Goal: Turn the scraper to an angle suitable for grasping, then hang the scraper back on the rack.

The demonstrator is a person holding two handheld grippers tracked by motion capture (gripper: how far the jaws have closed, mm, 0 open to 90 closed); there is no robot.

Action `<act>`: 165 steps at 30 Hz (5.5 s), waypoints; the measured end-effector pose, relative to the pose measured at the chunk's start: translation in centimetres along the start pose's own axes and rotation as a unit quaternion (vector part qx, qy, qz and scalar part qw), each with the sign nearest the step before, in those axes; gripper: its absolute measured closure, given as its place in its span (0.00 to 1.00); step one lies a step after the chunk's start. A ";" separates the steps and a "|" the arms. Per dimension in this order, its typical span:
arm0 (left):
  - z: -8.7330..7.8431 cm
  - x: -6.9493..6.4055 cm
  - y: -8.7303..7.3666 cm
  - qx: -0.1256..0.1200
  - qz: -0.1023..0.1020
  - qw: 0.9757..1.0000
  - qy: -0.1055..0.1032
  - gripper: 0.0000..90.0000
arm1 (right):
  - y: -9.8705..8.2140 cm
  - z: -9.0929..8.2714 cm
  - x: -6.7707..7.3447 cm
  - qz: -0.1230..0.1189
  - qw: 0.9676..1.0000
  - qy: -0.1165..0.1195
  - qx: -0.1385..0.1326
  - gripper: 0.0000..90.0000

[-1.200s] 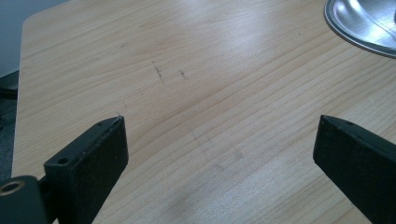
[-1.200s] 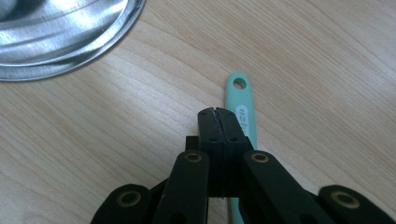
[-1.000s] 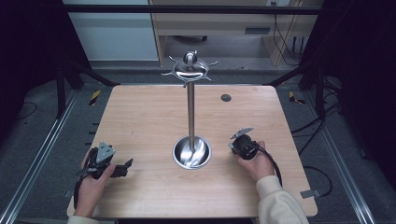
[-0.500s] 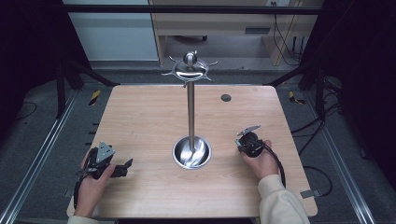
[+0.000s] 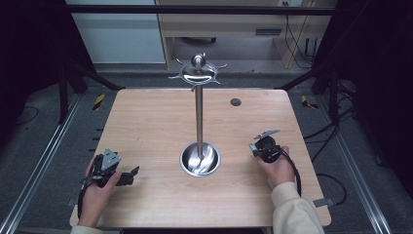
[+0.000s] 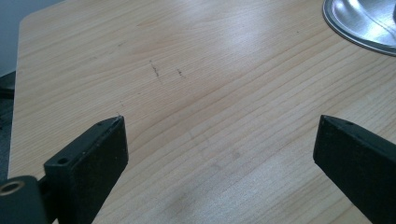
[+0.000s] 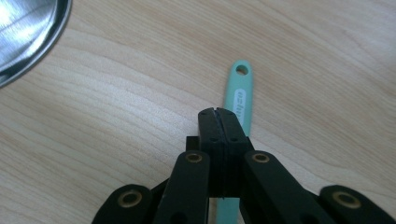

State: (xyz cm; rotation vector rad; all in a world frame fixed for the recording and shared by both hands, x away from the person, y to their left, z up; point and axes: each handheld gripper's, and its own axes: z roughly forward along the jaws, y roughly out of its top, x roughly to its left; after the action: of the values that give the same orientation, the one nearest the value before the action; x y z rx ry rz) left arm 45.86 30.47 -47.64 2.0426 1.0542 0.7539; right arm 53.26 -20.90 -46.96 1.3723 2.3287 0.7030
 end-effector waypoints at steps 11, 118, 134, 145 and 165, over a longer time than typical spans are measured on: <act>-0.1 0.1 -0.1 0.002 -0.001 1.000 -0.001 0.03 | 2.2 -0.8 -0.5 -0.002 0.999 -0.007 0.047 0.96; -0.3 0.1 -0.4 0.004 -0.004 1.000 0.001 0.03 | 8.3 -12.1 0.1 -0.026 0.997 0.022 -0.072 0.83; -0.3 0.1 -0.4 0.004 -0.005 1.000 0.001 0.03 | 9.2 -15.6 1.3 -0.042 0.990 0.037 -0.127 0.83; -0.3 0.1 -0.3 0.001 -0.006 1.000 0.002 0.03 | 9.2 -17.7 2.0 -0.043 0.982 0.057 -0.177 0.83; -0.3 0.1 -0.3 0.001 -0.004 1.000 0.004 0.03 | 9.6 -20.2 3.5 -0.058 0.967 0.085 -0.234 0.82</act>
State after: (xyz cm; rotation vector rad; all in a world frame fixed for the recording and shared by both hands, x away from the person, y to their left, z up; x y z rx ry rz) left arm 45.52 30.73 -47.64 2.0372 1.0669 0.7574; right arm 47.81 -18.72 -25.07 0.9902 2.1468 1.2754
